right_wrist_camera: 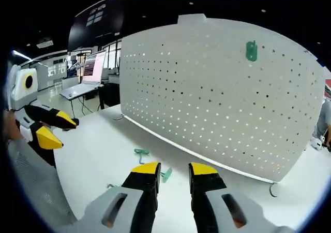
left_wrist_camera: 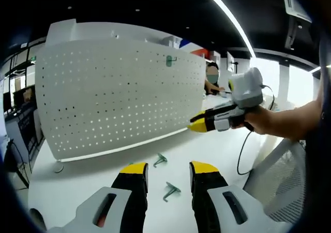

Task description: Insert the hook assembly into the mounting plate slot until the hook locks in place.

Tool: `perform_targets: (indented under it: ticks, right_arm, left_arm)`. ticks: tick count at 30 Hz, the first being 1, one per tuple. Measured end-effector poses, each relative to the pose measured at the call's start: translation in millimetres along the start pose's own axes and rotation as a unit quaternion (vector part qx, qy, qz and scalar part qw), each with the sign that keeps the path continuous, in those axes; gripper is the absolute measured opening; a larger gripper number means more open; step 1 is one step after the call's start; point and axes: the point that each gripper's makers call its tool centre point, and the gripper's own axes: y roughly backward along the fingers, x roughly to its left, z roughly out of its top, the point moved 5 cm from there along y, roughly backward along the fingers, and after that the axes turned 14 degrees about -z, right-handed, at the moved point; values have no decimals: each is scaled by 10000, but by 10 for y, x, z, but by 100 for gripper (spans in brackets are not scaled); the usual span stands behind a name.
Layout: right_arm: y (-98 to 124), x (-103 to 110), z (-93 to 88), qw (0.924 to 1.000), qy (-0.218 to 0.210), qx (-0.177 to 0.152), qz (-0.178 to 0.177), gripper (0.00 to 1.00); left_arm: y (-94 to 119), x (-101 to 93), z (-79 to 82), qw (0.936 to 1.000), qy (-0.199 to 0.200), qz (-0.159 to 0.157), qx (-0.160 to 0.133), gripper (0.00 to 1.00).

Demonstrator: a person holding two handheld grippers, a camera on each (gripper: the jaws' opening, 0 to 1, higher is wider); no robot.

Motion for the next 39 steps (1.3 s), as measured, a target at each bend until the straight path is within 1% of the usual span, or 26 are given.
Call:
perform_targets:
  ticks: [1, 3, 6, 10, 12, 15, 21, 23, 30, 34, 39]
  right_arm:
    - [-7, 50, -18, 9999, -28, 25, 94, 21]
    - [-28, 135, -64, 9997, 65, 87, 197, 22]
    - [-54, 283, -157, 9986, 101, 263, 448, 22]
    - [-68, 427, -276, 9963, 212, 437, 705, 22]
    - [-63, 497, -346, 9945, 107, 577, 870, 22]
    - [-66, 557, -415, 9929, 262, 656, 956, 22]
    - [-79, 695, -535, 9888, 321, 839, 1189, 22]
    - [-84, 732, -557, 9876, 440, 861, 1238, 22]
    - [-136, 857, -629, 9828, 571, 1015, 1431, 23]
    - [-185, 929, -699, 9794, 735, 1117, 1511, 23]
    - [-272, 954, -767, 9772, 852, 1197, 1535, 23]
  left_arm:
    - [4, 1, 1, 10000, 0, 6, -7, 33]
    - [14, 3, -4, 10000, 10, 26, -24, 33]
    - [20, 1, -24, 10000, 37, 37, -19, 33]
    - [12, -7, -22, 10000, 35, 33, -36, 33]
    - [7, -8, -21, 10000, 26, 31, -37, 33]
    - [5, -8, -24, 10000, 30, 29, -37, 33]
    - [-1, 2, -21, 10000, 53, 31, -54, 33]
    - [-4, 0, -21, 10000, 57, 21, -57, 33]
    - [-10, 3, -25, 10000, 73, -8, -59, 33]
    - [-9, 7, -26, 9999, 87, -14, -59, 33]
    - [-11, 4, -32, 10000, 81, -23, -39, 33]
